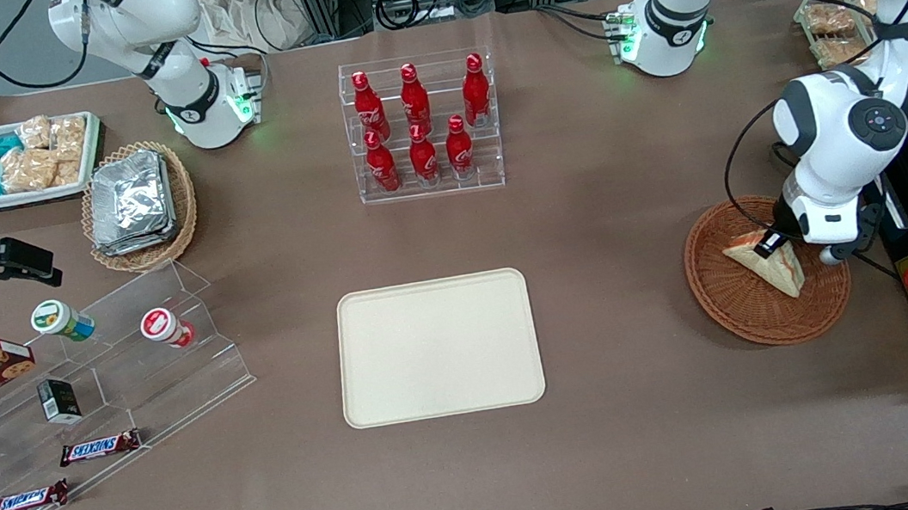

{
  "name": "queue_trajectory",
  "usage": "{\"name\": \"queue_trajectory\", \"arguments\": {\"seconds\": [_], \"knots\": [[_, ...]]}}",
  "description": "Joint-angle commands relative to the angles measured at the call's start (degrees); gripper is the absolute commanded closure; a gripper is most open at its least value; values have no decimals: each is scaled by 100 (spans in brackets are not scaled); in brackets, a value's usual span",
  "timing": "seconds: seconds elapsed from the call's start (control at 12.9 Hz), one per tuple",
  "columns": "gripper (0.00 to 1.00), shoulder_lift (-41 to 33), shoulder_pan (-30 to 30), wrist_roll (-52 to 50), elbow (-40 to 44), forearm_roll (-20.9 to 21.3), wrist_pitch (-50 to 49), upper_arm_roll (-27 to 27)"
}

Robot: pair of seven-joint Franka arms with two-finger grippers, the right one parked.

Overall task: Place sandwich from basket to tray
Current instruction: 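Close the left gripper on the sandwich and lift it from the basket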

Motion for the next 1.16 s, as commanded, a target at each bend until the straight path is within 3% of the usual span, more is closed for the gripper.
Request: {"name": "queue_trajectory", "arguments": {"seconds": [0.0,0.39,0.54,0.7,1.08], "knots": [[79,-532,-29,443,241,28,-840,-22],[79,-647,-205,533,1498,89,-2652,-469],[79,-647,-205,567,1823,98,-3005,-680],[79,-612,-197,769,2236,413,-3426,-1065],[78,-428,-205,612,2914,441,-3762,-1840]]}}
